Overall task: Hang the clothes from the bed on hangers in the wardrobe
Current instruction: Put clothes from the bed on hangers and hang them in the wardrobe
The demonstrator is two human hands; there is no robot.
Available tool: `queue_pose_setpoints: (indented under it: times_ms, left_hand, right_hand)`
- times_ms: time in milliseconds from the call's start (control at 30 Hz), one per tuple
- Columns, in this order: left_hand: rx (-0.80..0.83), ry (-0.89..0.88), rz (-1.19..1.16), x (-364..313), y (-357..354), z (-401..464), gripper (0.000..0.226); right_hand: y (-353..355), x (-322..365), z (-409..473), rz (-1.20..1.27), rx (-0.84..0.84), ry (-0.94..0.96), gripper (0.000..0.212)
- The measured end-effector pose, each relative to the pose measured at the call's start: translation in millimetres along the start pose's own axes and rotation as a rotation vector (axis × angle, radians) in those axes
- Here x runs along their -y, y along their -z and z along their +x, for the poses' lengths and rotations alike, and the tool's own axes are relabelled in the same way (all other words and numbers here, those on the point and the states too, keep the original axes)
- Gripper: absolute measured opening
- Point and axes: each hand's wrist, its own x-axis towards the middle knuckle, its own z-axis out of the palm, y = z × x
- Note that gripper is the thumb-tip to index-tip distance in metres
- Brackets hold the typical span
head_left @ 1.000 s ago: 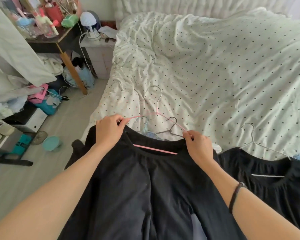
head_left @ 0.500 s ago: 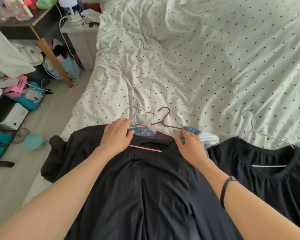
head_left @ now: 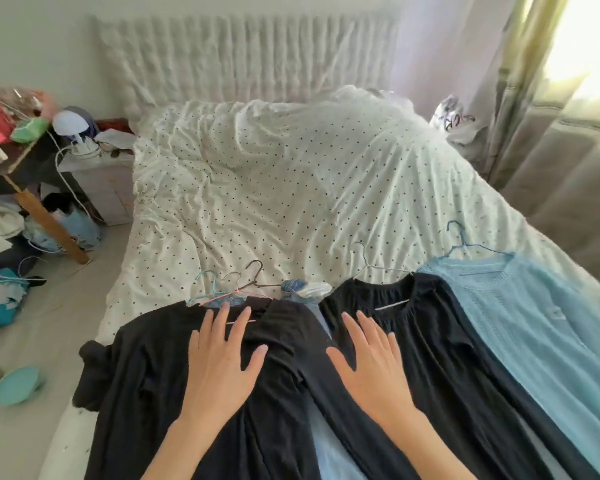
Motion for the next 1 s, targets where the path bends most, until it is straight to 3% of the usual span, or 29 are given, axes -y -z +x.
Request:
queue_pose_setpoints:
  times_ms: [167,400,633,767,1000]
  left_hand:
    - [-0.067,-0.346,-0.022,-114,43,5,0.078]
    - [-0.008,-0.734,-0.104,-285,45,-66,0.076]
    - [0.025,-1.132,-0.131,-453,27,-176,0.058]
    - [0.064,-1.282,-0.249,-548,18,-255,0.057]
    - [0.181,-1.594,-0.376,-674,4,-404,0.062]
  right_hand:
    - [80,-46,-78,0.015,-0.225,-0.096,0.070]
    - [185,-142,-223,-0.065,-0.457,-0.347,0.078]
    - [245,-240,-394,-0.117,-0.623,-0.666,0.066]
    - [277,-286,-494,-0.161,-0.725,-0.844,0.073]
    - [298,-327,-645,-0.198,-0.826,-1.195,0.064]
